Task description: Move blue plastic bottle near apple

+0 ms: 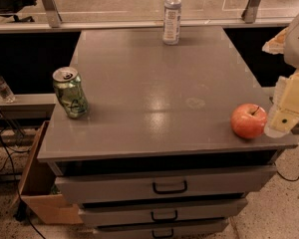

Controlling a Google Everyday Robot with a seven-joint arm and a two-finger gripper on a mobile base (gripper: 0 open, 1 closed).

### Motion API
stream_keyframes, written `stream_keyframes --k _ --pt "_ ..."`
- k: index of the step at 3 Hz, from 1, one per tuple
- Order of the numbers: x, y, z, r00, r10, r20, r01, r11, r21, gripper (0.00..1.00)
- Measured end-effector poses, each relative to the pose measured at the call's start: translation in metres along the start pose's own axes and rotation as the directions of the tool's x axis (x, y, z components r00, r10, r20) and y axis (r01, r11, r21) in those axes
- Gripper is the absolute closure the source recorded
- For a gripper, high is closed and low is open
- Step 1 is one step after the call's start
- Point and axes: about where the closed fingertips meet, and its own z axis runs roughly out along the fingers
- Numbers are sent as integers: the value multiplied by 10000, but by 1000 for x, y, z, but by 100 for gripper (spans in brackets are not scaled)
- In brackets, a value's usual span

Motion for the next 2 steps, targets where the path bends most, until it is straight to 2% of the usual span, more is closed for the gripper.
stream_keyframes --k 1,2 --pt "0 0 0 10000 0 0 0 10000 0 0" --pt "-1 -9 4 9996 -24 296 20 9999 122 0"
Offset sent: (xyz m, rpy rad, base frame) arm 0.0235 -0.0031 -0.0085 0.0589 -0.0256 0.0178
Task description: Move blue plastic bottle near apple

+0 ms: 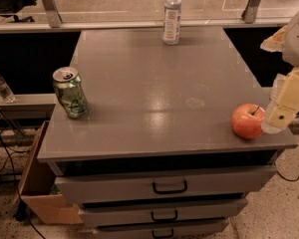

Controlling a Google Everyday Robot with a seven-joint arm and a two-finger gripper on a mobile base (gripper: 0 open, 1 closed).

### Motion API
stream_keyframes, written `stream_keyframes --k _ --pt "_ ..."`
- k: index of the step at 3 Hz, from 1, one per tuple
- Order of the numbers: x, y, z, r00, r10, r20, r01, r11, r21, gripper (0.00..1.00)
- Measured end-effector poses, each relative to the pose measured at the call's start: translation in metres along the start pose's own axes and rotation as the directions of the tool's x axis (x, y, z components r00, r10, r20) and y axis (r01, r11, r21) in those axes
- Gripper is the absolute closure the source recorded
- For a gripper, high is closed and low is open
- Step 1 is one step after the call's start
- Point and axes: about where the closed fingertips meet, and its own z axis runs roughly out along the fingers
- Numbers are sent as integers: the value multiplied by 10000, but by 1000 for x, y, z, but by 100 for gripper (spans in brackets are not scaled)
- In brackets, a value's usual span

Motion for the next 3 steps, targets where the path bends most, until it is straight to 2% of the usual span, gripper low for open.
stream_keyframes --k 1,2,3 --pt "-1 -34 20 9960 134 887 -165 9993 336 0" --pt "-7 -88 45 9722 546 2276 -760 9934 863 0" --pt "-24 -138 62 9319 845 3528 -1418 9800 1397 0"
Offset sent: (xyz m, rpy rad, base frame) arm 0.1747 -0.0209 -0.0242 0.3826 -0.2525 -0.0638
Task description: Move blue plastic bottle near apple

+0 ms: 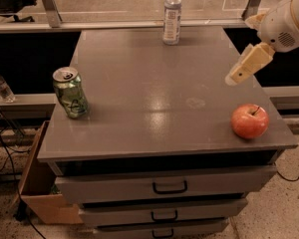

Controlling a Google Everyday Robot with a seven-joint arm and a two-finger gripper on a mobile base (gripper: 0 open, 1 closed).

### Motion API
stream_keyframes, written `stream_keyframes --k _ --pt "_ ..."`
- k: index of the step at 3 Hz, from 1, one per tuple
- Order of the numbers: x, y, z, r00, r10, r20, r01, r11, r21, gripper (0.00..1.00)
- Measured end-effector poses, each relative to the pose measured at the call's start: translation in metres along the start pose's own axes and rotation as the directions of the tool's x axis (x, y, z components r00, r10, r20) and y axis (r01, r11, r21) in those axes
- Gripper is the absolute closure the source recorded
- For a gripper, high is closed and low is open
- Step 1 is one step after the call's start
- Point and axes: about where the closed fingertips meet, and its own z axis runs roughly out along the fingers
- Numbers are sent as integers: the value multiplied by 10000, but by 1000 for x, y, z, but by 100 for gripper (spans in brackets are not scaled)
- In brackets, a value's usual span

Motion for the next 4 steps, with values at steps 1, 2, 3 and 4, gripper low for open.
stream_keyframes --k 1,2,3,4 --pt "-16 -41 25 9916 463 1209 -548 9962 677 0" --pt "-16 -41 25 9916 464 1210 -549 9962 678 0" --pt "-24 -48 35 9761 928 1965 -1111 9902 844 0" --pt "-39 -65 63 9200 1976 3385 -2419 9657 939 0"
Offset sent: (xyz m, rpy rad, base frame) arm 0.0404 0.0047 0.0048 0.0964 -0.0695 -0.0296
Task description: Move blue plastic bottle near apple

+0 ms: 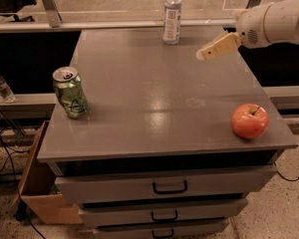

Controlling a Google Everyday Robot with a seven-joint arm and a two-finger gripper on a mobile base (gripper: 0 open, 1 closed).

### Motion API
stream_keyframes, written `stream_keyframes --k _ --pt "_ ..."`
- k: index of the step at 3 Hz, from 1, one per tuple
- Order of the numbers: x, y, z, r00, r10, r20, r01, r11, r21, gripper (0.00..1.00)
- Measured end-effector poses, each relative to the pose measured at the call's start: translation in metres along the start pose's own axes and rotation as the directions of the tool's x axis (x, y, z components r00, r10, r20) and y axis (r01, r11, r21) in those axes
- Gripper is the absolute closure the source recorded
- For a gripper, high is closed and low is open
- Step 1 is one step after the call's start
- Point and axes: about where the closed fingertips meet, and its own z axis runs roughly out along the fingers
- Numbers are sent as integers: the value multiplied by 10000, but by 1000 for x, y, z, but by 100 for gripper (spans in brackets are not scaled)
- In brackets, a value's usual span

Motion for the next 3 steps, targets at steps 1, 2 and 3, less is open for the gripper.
stream_keyframes --k 1,2,3 --pt "-14 -18 35 9906 754 1143 -829 9946 630 0" --pt "-26 -47 69 9766 1099 1850 -1378 9797 1454 0" --pt "-31 -75 102 9638 1430 2251 -1881 9628 1940 0"
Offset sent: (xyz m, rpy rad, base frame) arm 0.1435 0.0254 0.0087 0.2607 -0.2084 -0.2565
